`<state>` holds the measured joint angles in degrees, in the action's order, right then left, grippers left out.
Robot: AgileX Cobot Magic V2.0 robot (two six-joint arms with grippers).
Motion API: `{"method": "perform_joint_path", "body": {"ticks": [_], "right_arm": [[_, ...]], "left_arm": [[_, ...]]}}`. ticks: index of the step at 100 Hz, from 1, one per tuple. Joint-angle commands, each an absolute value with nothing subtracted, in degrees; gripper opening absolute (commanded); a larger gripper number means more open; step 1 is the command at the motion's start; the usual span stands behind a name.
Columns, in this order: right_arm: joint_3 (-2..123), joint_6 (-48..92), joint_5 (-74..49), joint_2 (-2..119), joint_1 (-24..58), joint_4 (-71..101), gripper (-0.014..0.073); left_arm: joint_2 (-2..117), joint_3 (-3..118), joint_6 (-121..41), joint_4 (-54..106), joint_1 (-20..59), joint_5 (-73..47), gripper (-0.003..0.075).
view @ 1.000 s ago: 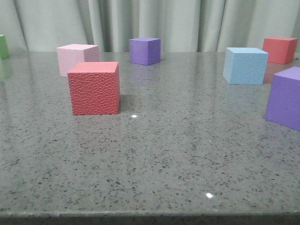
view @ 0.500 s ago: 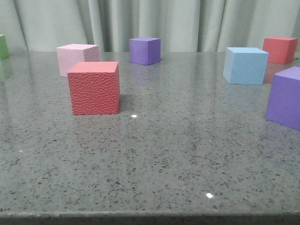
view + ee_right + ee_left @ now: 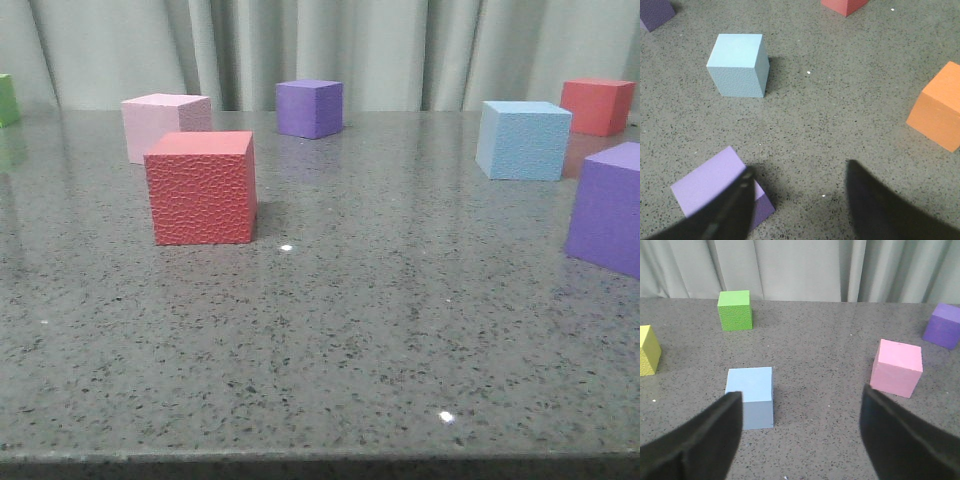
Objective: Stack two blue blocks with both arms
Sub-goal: 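Move the right gripper down over the far light blue cube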
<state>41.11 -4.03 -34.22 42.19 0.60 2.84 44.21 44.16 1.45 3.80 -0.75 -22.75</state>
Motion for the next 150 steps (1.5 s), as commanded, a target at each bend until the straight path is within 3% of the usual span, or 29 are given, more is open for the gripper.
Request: {"method": "perform_joint_path", "body": {"ticks": [1,46,114,150], "right_arm": [[43.2,-4.2,-30.5,42.1,0.3,3.0,0.0608],[47.1,-4.3,-32.7,44.7,0.3,5.7,0.0609],[93.8,-8.9,-60.1,87.7,4.3,9.1,0.0609],[111.7,-15.9,-69.2,104.7,7.4,4.1,0.0609]], "left_arm": [[43.9,46.4,1.7,6.2,-0.6,-18.7,0.0659],[45.4,46.4,1.7,5.8,-0.6,-19.2,0.0673],[45.4,46.4,1.6,5.7,-0.6,-22.0,0.0673],[45.4,46.4,1.6,4.3,-0.6,-24.3,0.0673]]}}
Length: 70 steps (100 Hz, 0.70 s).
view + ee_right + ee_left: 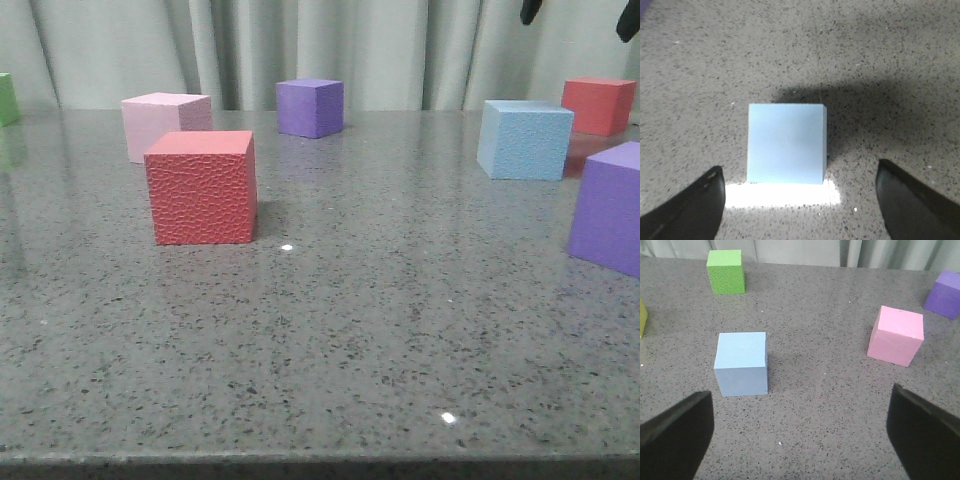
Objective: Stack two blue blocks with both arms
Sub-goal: 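Move the right gripper down over the far light blue cube, then close the right gripper on the light blue cube and lift it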
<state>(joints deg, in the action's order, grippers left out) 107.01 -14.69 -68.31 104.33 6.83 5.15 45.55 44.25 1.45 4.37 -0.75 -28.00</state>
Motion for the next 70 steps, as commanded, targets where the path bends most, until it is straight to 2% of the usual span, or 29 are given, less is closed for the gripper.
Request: {"method": "perform_joint_path", "body": {"ticks": [1,70], "right_arm": [[111.9,-16.1,-69.3,105.0,7.5,4.1,0.0609],[115.7,-17.9,-71.9,115.1,9.1,2.2,0.0609]], "left_arm": [[45.4,46.4,1.6,4.2,-0.6,-24.3,0.0673],[45.4,46.4,1.6,4.2,-0.6,-24.3,0.0673]]}}
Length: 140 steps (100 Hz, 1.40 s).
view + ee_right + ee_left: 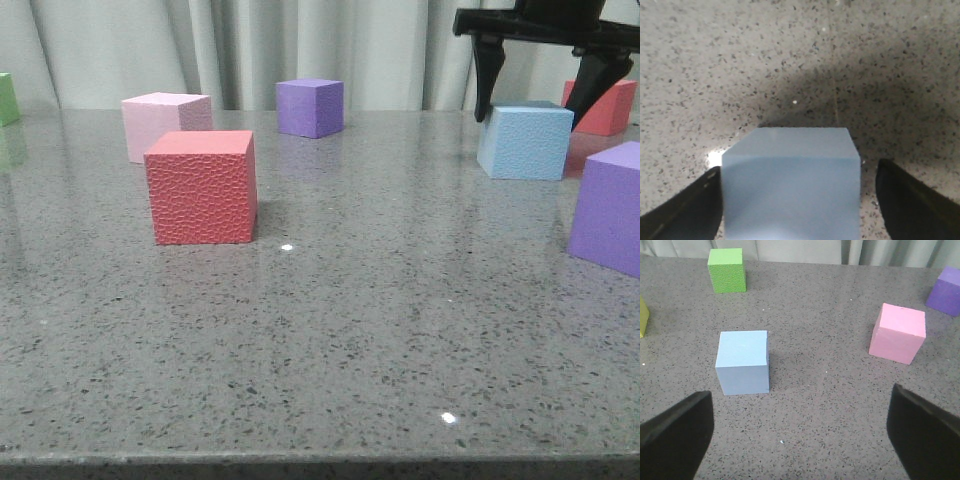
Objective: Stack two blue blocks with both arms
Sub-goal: 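Close the right gripper on the light blue cube and lift it, then carry the light blue cube toward the center and lower it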
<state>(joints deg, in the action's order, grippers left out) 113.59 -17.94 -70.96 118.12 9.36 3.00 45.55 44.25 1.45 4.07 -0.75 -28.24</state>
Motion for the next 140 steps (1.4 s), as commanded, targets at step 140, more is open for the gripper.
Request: {"method": "perform_joint_path", "body": {"ticks": [140], "right_arm": [[127.1,-26.6,-66.2,115.1,28.5,3.1,0.0357]], "left_arm": [[45.4,49.2,1.6,4.2,-0.6,-28.4,0.0673]]}}
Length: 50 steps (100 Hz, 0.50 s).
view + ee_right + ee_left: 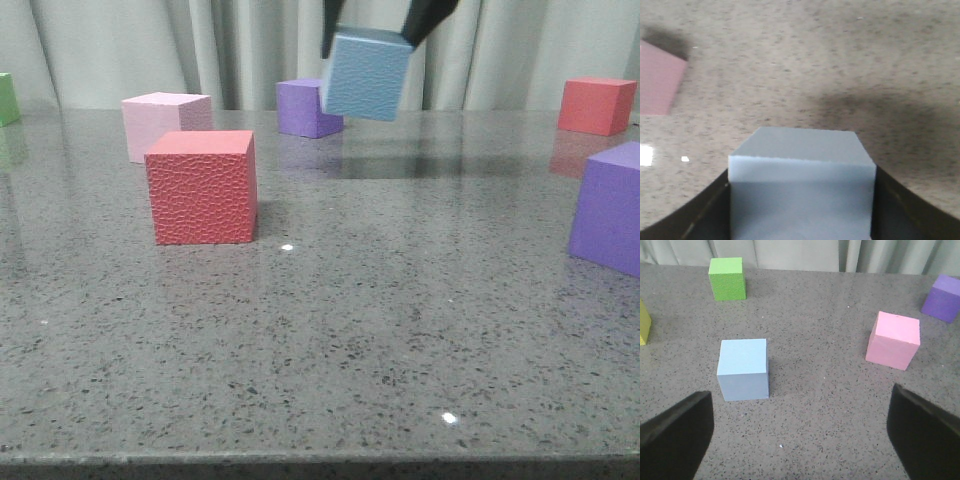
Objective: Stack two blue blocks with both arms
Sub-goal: 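Carry the light blue cube toward the center and lower it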
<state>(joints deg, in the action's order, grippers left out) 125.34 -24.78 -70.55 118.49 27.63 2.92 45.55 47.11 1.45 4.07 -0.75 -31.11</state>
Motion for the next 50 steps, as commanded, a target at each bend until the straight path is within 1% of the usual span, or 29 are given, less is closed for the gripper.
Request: {"method": "perform_joint_path", "body": {"ticks": [1,32,50], "right_arm": [[127.1,-26.7,-66.0,115.2,28.6,3.3,0.0357],[127.3,-28.7,-65.5,118.8,28.8,8.2,0.0357],[127.5,-29.1,-64.8,120.0,28.8,8.3,0.0357]], "left_arm": [[45.4,49.2,1.6,4.2,-0.6,-28.6,0.0673],[45.4,49.2,1.6,4.2,-0.6,-30.2,0.0673],[45.4,49.2,1.6,4.2,-0.6,-30.4,0.0673]]}}
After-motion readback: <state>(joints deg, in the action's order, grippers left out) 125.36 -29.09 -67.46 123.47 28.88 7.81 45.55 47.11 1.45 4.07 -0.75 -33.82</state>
